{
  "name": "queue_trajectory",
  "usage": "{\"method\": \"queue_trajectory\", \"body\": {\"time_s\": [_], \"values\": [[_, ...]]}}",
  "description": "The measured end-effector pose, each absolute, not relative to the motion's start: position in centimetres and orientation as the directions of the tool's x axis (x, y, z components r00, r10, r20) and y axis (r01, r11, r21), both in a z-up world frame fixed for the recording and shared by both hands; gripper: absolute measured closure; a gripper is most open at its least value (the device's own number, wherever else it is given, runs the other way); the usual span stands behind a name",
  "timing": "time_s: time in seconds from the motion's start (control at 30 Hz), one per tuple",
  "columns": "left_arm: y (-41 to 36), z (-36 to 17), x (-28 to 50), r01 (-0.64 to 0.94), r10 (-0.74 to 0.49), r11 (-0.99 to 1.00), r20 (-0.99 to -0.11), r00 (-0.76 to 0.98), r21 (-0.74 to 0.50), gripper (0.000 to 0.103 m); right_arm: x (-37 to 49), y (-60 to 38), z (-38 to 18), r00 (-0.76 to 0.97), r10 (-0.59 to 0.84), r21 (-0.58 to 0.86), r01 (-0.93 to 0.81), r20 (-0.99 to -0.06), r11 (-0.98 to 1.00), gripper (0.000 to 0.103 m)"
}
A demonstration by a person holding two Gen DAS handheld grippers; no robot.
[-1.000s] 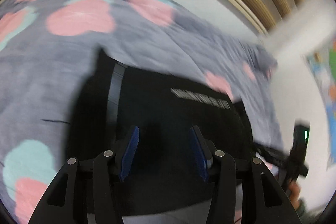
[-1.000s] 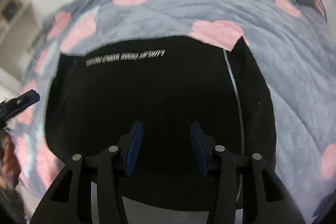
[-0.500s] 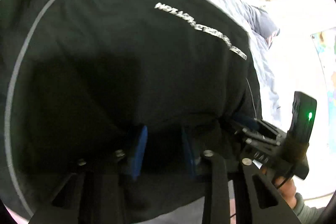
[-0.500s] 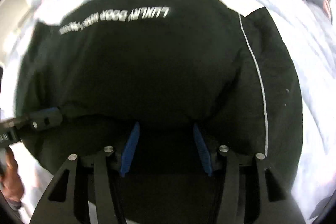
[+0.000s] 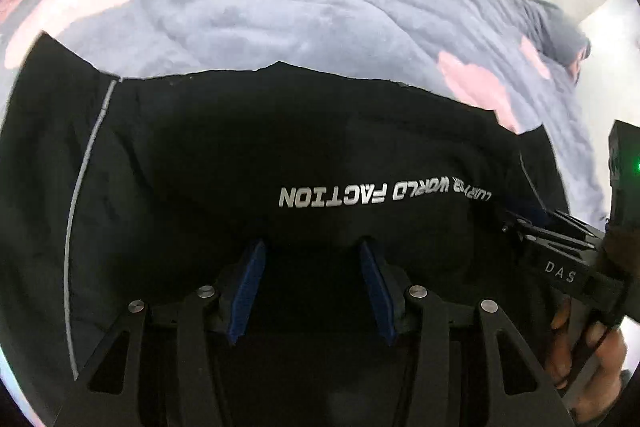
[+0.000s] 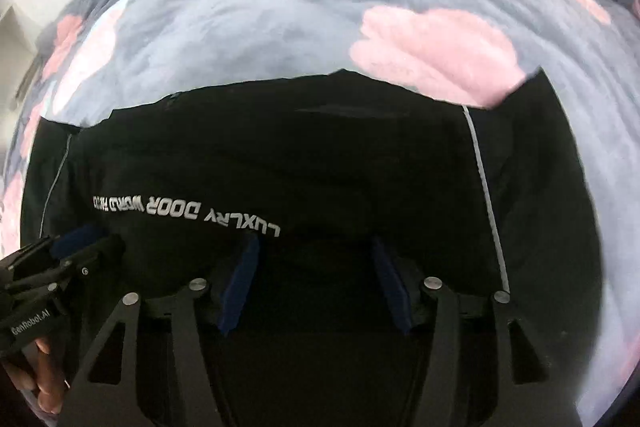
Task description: Fold large clothes
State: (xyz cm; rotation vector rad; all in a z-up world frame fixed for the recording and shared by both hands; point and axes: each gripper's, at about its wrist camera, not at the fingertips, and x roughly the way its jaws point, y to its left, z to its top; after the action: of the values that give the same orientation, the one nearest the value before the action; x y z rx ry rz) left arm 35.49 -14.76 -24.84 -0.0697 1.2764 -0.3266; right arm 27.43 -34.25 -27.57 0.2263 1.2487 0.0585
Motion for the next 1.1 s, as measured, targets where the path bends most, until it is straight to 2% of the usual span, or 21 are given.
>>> {"method": "queue_trajectory", "body": {"time_s": [0.13, 0.27, 0.53, 0.7, 1.1], "values": [[-15.2, -24.8, 35.2, 0.219, -0.257, 0.955, -0.927, 0.272, -0.200, 0.051, 27.6, -34.2, -27.1, 0.327, 0.167, 0.195, 0.055, -0.930, 0.979, 0.042], [-14.2, -23.4, 34.0, 0.232, -0.313, 0.940, -0.904, 0.293, -0.250, 0.051, 25.8, -35.2, -25.2, 0.345, 0.213, 0.251, 0.068, -0.914, 0.966, 0.040], [-10.3, -19.1, 27.0, 0.222, -0.351, 0.930, -0.883, 0.312, -0.292, 0.051, 16.1, -39.9, -21.9, 0.381, 0.223, 0.291, 0.131, -0.897, 0.948, 0.039], [-8.2, -17.7, 23.2, 0.185, -0.322, 0.944, -0.888, 0.329, -0.274, 0.051, 12.6, -43.2, -21.1, 0.372, 0.179, 0.270, 0.208, -0.911, 0.940, 0.033], [-1.6, -17.1, 20.6, 0.015, -0.266, 0.960, -0.893, 0.363, -0.280, 0.051, 9.8, -45.9, -20.9, 0.387, 0.173, 0.301, 0.301, -0.906, 0.905, 0.032]]}}
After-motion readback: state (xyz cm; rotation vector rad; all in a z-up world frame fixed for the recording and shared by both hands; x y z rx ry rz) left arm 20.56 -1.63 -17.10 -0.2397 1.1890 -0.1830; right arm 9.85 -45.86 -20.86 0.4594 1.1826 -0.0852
